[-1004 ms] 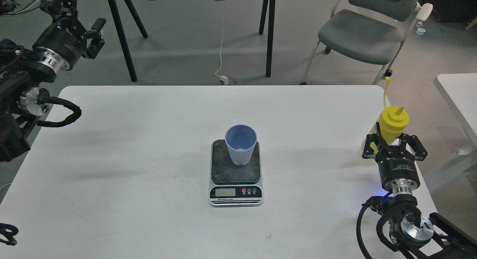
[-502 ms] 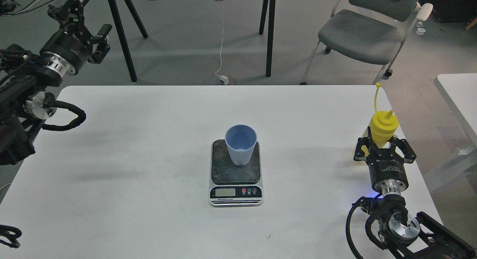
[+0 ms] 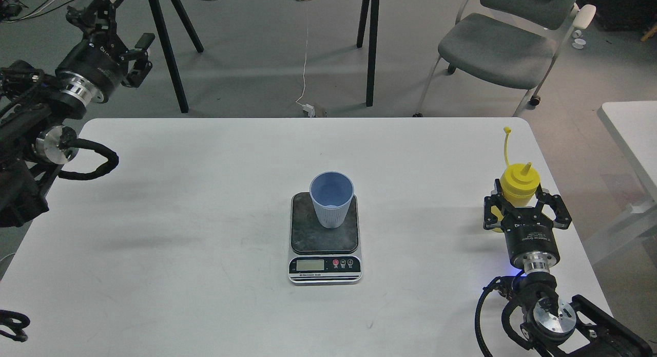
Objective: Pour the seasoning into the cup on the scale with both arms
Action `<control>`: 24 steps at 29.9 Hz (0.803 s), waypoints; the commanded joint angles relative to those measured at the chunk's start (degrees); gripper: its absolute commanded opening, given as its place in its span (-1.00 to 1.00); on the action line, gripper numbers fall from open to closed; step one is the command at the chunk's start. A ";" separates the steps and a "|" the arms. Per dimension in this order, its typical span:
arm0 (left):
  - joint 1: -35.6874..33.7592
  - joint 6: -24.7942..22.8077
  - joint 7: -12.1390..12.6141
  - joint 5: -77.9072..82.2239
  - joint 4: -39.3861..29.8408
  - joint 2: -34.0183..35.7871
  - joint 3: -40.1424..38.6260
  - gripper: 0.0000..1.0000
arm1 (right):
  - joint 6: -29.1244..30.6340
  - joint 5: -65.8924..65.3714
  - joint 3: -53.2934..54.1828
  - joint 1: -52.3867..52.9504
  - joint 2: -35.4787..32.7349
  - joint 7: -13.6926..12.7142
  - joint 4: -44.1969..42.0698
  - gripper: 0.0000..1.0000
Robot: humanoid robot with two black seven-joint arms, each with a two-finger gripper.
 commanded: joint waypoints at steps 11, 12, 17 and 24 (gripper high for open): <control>-0.08 -0.09 0.00 -0.08 -0.09 0.08 -0.09 0.74 | 0.00 -0.11 0.56 -1.36 0.05 0.00 1.97 0.99; 0.01 -0.09 0.00 0.00 -0.09 0.08 0.00 0.74 | 0.00 -0.11 0.56 -1.71 -0.13 0.00 2.06 0.99; -0.25 -0.09 0.00 0.00 -0.09 0.08 -0.09 0.74 | 0.00 -0.11 0.74 -3.65 -1.00 0.00 2.14 0.99; -0.25 -0.09 0.00 0.00 -0.09 -0.18 -0.09 0.74 | 0.00 -2.03 0.30 -7.33 -4.86 0.00 2.06 0.99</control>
